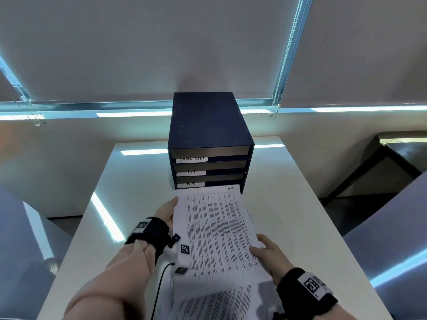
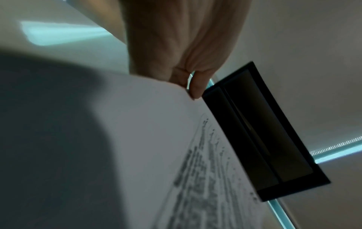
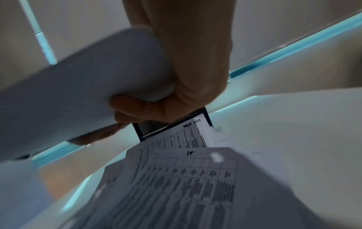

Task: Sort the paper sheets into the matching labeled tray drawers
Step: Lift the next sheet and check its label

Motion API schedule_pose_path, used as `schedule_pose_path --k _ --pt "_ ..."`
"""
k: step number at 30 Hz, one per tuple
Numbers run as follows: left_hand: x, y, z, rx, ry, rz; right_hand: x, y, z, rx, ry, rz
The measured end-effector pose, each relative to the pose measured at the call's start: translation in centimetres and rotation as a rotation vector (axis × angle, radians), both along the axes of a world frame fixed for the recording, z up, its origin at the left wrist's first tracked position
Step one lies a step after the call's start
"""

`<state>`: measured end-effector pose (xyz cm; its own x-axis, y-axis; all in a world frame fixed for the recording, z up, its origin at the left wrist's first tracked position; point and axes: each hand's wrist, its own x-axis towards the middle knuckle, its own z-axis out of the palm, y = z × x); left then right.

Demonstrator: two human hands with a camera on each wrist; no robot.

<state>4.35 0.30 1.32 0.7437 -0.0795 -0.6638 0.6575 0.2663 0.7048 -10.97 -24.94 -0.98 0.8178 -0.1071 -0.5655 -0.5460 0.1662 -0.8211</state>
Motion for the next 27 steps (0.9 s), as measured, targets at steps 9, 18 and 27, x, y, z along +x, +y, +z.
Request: schedule_pose_path --k 9,18,27 --pt "3.7 -1.4 -1.4 0.047 -0.001 -0.119 8.9 -2.1 -0.9 0.031 0.083 -0.054" --pt "2.1 -0.7 -5.8 0.062 -0.022 -0.121 18.9 -1.5 0.3 -0.030 0.036 -0.039" --pt "6.7 -3.1 -6.1 -0.097 -0.095 0.166 21.0 -1.7 -1.4 0.260 0.110 -0.208"
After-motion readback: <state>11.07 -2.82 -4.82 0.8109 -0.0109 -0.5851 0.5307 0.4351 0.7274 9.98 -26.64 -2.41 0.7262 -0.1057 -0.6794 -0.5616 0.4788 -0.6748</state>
